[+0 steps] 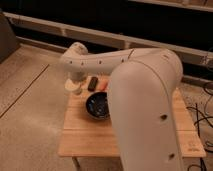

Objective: Place the ceramic cup in the ceramic bowl

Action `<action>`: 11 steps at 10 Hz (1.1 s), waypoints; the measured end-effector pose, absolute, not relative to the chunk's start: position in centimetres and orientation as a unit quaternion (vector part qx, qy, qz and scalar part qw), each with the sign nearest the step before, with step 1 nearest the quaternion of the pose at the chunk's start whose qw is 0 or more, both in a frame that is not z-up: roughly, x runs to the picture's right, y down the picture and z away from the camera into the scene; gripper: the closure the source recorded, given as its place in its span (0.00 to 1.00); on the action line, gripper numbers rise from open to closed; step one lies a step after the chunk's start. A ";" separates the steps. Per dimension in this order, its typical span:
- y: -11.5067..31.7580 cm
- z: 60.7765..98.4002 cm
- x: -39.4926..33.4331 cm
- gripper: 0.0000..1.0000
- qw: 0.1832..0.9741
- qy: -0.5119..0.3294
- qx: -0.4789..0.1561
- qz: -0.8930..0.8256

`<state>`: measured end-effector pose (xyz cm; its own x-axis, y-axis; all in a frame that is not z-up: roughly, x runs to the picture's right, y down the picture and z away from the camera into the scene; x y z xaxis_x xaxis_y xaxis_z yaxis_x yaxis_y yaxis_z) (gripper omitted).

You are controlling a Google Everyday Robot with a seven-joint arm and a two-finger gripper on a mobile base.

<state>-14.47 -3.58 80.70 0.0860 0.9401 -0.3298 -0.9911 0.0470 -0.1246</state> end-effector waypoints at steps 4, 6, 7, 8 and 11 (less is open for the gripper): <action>-1.9 76.9 -12.6 1.00 0.652 0.051 -0.169 0.737; -0.7 76.0 -9.9 1.00 0.626 0.054 -0.165 0.760; 0.0 75.6 -8.5 1.00 0.616 0.059 -0.161 0.769; 0.8 75.3 -6.9 1.00 0.606 0.066 -0.157 0.777; 3.3 74.9 -4.1 1.00 0.559 0.083 -0.167 0.808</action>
<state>-4.08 3.34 74.86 -0.3196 0.8756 -0.3622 -0.9309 -0.3616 -0.0527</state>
